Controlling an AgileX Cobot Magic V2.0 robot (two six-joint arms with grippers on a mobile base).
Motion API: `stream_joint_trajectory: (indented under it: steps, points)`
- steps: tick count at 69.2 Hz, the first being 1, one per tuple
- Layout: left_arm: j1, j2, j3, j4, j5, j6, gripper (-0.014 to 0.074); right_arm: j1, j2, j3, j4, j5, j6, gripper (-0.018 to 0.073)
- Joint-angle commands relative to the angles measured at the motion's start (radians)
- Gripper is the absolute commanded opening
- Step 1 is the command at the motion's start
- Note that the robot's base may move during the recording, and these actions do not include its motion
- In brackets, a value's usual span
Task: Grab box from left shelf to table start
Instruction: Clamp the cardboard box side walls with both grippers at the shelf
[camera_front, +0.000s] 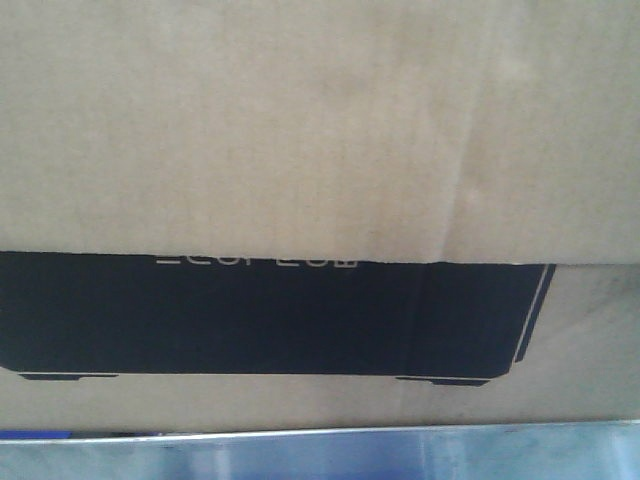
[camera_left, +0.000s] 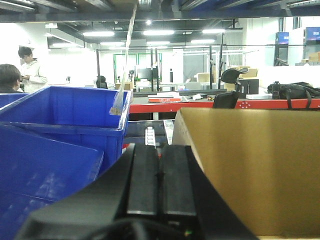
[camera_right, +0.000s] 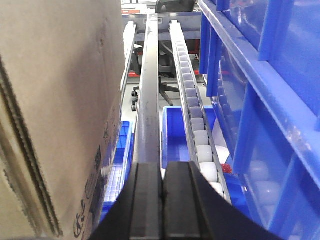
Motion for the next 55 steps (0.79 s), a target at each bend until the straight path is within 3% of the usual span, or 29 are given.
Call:
stream_joint_trajectory:
  steps: [1,13,16,47,55]
  points:
    - [0.000,0.011,-0.067,0.002,-0.014,0.001,0.0002,-0.003,-0.006,0.002,-0.001,-0.084,-0.001,0.0020]
    - [0.000,0.063,-0.110,-0.008,0.017,0.001,0.0343,-0.003,-0.006,0.002,-0.001,-0.084,-0.001,0.0020]
    - [0.000,0.084,-0.126,-0.009,0.038,0.001,0.0380,-0.003,-0.006,0.002,-0.001,-0.084,-0.001,0.0020]
    - [-0.003,0.525,-0.534,-0.131,0.509,0.003,0.0388,-0.003,-0.006,0.002,-0.001,-0.084,-0.001,0.0020]
    - [-0.054,0.624,-0.589,-0.156,0.530,0.003,0.0388,-0.003,-0.006,0.002,-0.001,-0.084,-0.001,0.0020]
